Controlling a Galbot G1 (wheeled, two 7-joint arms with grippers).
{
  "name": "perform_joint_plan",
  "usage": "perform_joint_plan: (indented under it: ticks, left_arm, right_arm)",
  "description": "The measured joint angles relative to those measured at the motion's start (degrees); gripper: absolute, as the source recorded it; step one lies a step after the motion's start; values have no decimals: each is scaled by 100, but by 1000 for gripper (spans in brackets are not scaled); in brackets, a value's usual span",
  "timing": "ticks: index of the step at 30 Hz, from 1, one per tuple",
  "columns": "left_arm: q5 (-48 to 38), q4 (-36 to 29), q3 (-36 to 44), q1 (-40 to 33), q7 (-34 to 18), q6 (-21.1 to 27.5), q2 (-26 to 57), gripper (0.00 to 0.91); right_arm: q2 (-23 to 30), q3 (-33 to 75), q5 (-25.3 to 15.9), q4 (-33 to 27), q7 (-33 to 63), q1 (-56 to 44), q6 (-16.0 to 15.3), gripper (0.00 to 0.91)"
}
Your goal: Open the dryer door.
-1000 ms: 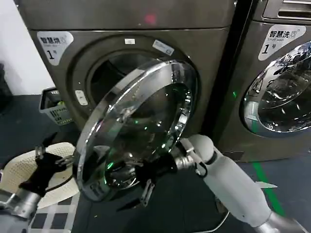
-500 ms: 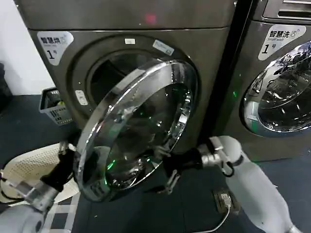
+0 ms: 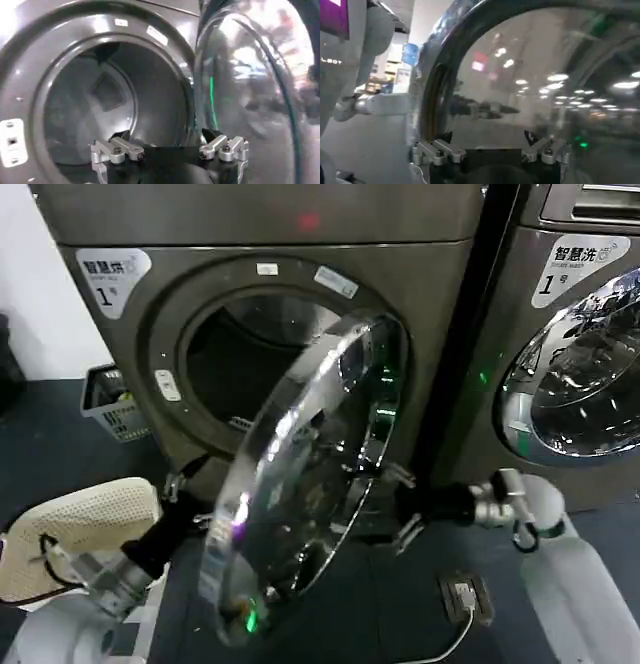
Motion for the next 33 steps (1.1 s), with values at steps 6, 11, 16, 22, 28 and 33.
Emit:
perform_joint_plan:
  ticks: [6, 11, 16, 22, 28, 33]
  left_arm:
    - [-24, -28, 295, -41, -1, 65, 86, 907]
    - [-125, -5, 519, -146, -26, 79, 232, 907]
    - [-207, 66, 716, -279, -108, 111, 386, 907]
    - [-471, 131, 1011, -550, -161, 158, 637, 907]
    - [-648, 248, 1460, -926, -209, 216, 921, 907]
    - [-791, 397, 1944, -1361, -223, 192, 1176, 907]
  right_arm:
    - [108, 943, 382, 249, 891, -476, 263, 907]
    - [202, 1519, 448, 524, 1952, -918, 766, 907]
    - [302, 1999, 446, 759, 3015, -1286, 863, 907]
    - [341, 2704, 337, 923, 4053, -1540, 626, 907]
    - [375, 3344, -20, 1060, 4681, -1719, 113, 907]
    - [380, 3766, -373, 1160, 5325, -1858, 6, 907]
